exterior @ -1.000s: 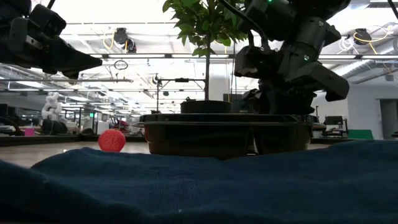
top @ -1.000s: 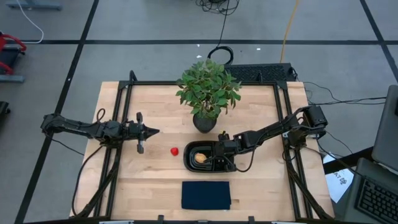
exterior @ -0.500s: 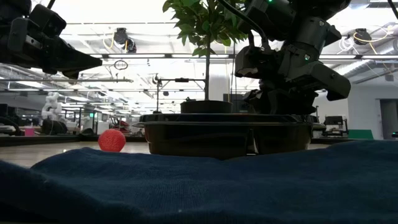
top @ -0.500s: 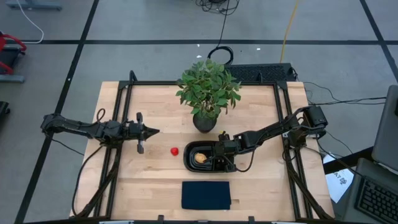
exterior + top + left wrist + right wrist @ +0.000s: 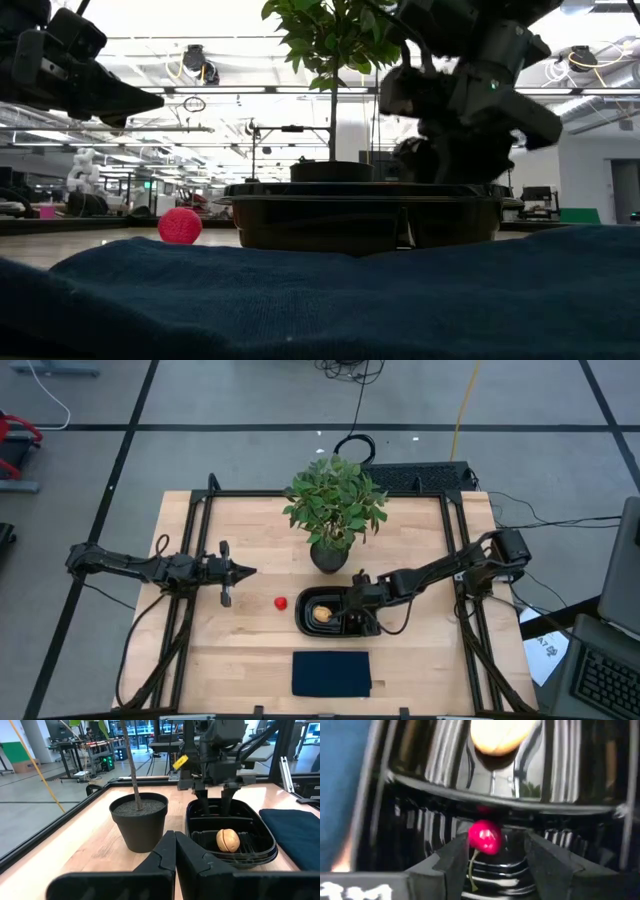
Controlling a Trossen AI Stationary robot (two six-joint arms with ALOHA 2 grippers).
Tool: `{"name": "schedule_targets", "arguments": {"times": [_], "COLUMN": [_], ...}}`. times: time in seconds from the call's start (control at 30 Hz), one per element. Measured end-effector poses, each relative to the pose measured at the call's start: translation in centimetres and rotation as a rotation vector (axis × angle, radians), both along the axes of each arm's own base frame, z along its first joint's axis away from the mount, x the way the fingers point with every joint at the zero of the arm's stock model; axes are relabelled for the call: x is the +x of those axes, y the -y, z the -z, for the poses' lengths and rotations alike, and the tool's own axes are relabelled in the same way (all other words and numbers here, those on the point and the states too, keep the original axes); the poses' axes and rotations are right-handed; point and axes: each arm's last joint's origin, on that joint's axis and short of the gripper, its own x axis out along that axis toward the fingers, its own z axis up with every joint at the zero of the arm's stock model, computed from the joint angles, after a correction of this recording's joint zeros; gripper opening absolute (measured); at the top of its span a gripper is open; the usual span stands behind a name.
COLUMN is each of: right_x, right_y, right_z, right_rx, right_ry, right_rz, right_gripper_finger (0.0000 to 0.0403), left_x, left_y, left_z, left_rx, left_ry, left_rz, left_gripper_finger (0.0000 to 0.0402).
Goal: Pick and placing Produce into tupperware
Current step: Put the red cherry into the black container, then put the red strawberry into the black container
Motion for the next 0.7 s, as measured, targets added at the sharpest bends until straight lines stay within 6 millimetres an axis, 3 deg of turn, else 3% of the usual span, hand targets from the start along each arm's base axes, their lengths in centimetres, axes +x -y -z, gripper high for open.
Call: {"name": "schedule_targets", "arguments": {"times": [0.3,0.7], "right_x": [-0.4,-0.2], "right_y": [0.1,0.1], "right_z": [-1.9,-1.4], "right_rx": [0.004,-0.007], "right_ry": [0.061,0.051], "right_rz": [-0.011,-0.022], "right_gripper_finger": [0.015,0.0011], "left_x": [0.0,0.0], "left_y": [0.0,0.0], "left_z": [0.0,0.0], "left_rx": [-0.003,-0.003], "left_ry": [-0.003,-0.004], "left_rz": [0.0,0.0], "left_gripper_finger": [0.0001,0.0001]}}
